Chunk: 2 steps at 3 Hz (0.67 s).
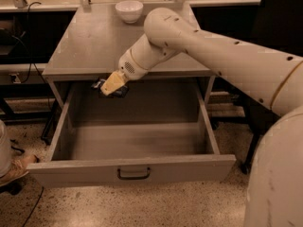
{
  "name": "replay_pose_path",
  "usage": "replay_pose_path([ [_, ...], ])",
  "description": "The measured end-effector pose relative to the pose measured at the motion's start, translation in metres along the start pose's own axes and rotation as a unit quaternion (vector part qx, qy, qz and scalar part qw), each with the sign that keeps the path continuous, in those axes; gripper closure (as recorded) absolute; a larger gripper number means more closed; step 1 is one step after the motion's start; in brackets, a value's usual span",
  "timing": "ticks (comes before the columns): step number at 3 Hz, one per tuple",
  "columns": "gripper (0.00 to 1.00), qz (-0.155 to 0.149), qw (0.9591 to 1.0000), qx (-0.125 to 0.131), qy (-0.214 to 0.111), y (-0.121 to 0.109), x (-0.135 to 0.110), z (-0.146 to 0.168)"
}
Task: Place rxbar blueberry into top drawer
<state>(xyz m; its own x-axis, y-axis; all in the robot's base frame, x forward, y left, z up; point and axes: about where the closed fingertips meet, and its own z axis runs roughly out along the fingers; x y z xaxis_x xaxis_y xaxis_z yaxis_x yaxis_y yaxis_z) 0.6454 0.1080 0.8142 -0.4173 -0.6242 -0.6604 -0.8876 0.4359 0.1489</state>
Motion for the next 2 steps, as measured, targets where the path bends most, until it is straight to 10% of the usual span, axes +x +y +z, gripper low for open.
replay_pose_path([
  [2, 1.0, 0.025, 0.9987, 0.04, 0.016, -0.01, 0.035, 0.034],
])
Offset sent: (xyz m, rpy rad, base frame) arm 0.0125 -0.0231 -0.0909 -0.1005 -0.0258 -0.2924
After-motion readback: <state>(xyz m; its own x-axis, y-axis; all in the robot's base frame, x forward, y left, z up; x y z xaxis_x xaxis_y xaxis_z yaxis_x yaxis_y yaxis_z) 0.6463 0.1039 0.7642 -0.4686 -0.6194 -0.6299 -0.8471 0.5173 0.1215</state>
